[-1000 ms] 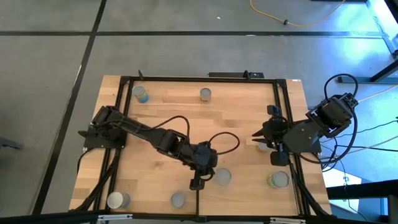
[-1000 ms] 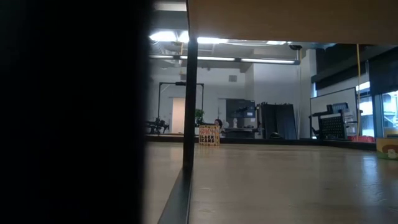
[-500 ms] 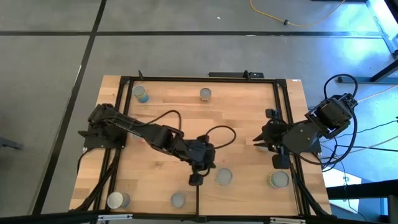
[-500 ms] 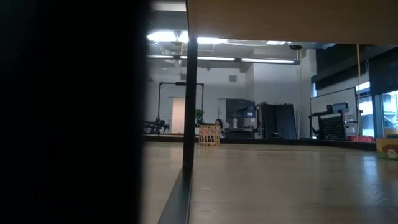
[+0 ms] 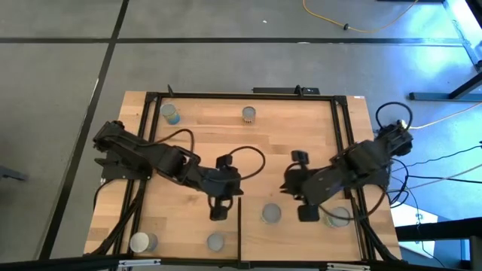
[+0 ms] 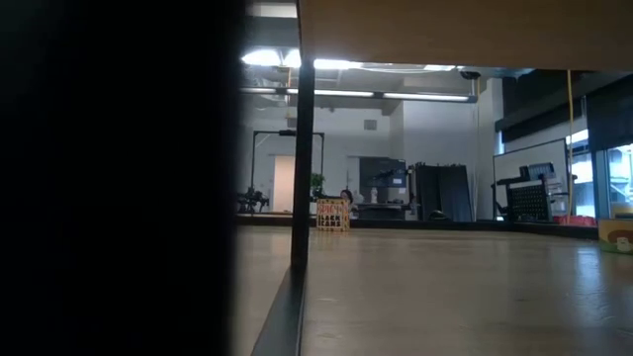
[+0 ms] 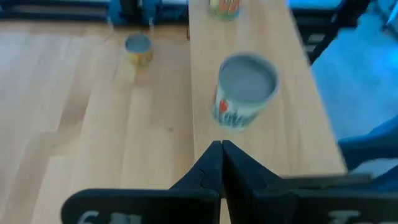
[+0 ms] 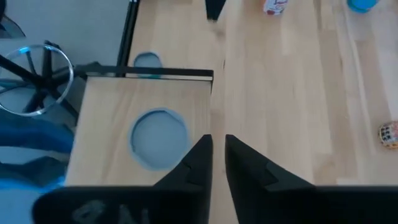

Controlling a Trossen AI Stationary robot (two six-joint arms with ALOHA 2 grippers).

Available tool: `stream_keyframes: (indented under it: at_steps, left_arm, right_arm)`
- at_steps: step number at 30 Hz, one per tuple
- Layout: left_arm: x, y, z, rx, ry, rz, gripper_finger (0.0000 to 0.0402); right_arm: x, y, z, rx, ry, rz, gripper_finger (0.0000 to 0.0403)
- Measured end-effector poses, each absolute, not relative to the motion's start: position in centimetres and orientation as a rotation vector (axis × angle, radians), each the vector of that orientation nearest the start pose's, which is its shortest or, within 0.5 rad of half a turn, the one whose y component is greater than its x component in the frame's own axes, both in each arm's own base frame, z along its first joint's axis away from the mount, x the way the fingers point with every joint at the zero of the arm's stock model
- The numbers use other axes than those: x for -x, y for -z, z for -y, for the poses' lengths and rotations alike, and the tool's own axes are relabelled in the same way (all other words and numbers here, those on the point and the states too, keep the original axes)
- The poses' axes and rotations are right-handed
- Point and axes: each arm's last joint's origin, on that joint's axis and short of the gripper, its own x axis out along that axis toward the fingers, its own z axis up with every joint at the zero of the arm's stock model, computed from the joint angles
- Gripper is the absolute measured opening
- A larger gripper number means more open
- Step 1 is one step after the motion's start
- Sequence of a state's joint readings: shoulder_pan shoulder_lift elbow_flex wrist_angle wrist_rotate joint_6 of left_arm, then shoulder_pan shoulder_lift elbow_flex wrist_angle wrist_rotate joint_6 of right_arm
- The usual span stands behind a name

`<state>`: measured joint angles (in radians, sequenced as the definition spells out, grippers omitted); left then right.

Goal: Pick and place cans onto a shelf
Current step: Put the white canned mixed vegetables on the shelf

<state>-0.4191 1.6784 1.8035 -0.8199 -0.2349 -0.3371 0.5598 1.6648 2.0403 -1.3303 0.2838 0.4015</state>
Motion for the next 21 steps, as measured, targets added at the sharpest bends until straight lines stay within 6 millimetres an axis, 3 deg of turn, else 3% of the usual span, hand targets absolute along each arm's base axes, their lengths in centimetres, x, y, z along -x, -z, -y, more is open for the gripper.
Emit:
stream_keyframes:
  at_steps: [4, 11, 21]
  left_arm:
    - [-32.3, -39.5, 14.2, 0.079, 0.049, -0.696, 0.0000]
    - [-31.3, -39.8, 14.2, 0.092, 0.033, -0.716, 0.0000]
    - [-29.4, -39.8, 14.6, 0.134, 0.003, -0.806, 0.0000]
  right_arm:
    - [-27.8, -42.6, -16.4, 0.036, -0.093, -0.889, 0.0008]
    - [-31.2, -41.2, -17.5, 0.029, -0.161, -0.820, 0.0004]
    - [-34.9, -37.8, -17.2, -0.026, -0.262, -0.941, 0.0002]
